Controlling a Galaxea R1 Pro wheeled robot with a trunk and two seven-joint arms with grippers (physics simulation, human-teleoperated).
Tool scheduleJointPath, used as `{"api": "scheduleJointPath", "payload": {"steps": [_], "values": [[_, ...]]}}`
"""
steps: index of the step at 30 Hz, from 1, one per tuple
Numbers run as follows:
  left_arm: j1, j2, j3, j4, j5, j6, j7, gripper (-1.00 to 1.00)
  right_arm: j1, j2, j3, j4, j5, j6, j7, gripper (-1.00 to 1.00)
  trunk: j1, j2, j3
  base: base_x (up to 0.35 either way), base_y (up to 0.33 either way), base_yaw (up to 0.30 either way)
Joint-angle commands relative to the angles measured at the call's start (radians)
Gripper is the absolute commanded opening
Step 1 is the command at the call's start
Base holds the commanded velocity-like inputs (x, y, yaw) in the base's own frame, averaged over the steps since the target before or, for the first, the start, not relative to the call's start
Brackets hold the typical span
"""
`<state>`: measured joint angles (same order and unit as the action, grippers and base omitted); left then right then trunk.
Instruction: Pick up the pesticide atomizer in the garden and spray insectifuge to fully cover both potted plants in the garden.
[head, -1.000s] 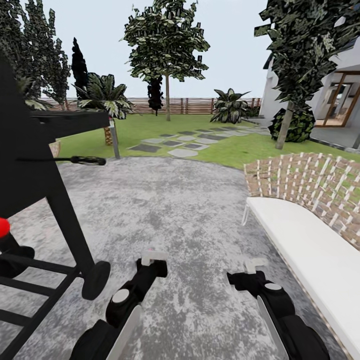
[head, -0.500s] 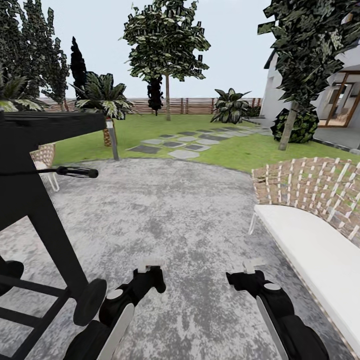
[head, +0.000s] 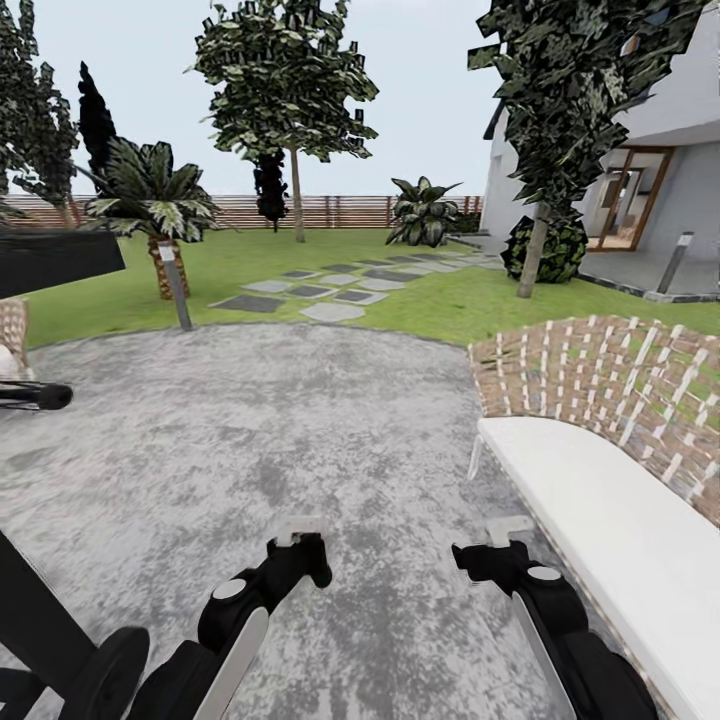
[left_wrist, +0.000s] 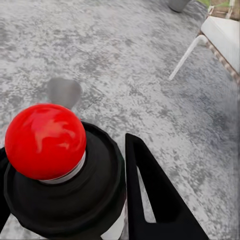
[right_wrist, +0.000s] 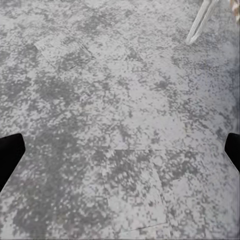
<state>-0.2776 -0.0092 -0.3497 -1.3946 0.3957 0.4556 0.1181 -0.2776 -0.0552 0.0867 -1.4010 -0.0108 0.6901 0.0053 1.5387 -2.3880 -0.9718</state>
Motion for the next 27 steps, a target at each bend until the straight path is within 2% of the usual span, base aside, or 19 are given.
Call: {"api": "scheduleJointPath", "payload": {"steps": [1,11,27], "values": [[0.000,0.000,0.000,0.000,0.000,0.000,0.000,-1.00,0.000,0.000,0.000,0.000,0.000,0.000,0.000,1.00,0.000,0.000,0.000,0.321,-0.074,-0.037],[0.000,0.000,0.001,0.000,0.001,0.000,0.001,-1.00,0.000,0.000,0.000,0.000,0.000,0.000,-0.001,1.00,0.000,0.000,0.000,0.321,-0.069,-0.003],[0.000,0.000,0.000,0.000,0.001,-0.001,0.002,-1.00,0.000,0.000,0.000,0.000,0.000,0.000,-0.001,1.00,0.000,0.000,0.000,0.321,-0.009,0.000]]}}
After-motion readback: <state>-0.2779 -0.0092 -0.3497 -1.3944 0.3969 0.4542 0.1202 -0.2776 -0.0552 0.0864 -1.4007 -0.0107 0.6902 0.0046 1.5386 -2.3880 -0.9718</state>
